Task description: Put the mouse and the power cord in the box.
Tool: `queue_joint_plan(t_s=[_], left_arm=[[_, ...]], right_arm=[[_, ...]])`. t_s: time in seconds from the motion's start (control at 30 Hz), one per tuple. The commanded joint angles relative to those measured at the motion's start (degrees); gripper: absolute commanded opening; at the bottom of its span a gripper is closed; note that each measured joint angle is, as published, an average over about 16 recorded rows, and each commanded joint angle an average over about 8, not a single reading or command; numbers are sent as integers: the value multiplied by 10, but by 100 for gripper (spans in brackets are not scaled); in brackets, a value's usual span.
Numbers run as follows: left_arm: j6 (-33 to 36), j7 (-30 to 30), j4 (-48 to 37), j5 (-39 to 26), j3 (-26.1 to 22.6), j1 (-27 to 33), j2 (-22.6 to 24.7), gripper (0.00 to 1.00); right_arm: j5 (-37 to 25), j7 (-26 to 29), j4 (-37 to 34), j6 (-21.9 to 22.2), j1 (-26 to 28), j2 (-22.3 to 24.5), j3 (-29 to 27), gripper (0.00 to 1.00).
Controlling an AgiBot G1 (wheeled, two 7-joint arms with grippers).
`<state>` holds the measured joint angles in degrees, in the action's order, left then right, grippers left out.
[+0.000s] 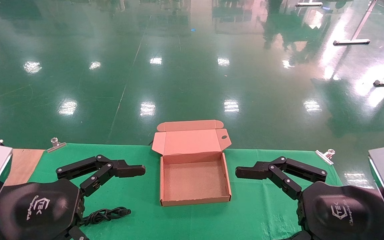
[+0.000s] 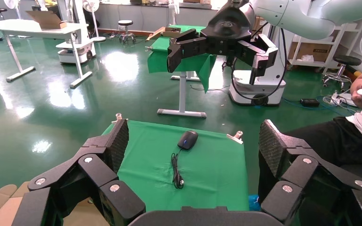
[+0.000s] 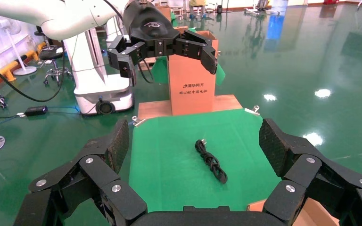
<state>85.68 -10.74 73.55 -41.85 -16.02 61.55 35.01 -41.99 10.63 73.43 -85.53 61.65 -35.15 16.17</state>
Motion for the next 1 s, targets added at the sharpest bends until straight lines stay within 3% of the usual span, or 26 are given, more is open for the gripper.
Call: queue_joint_plan(t_s=[0.03,1.0], left_arm=[[0,0,0,0,0,0,0,100],[0,0,0,0,0,0,0,100]], right_arm=[[0,0,0,0,0,0,0,100],[0,0,0,0,0,0,0,100]])
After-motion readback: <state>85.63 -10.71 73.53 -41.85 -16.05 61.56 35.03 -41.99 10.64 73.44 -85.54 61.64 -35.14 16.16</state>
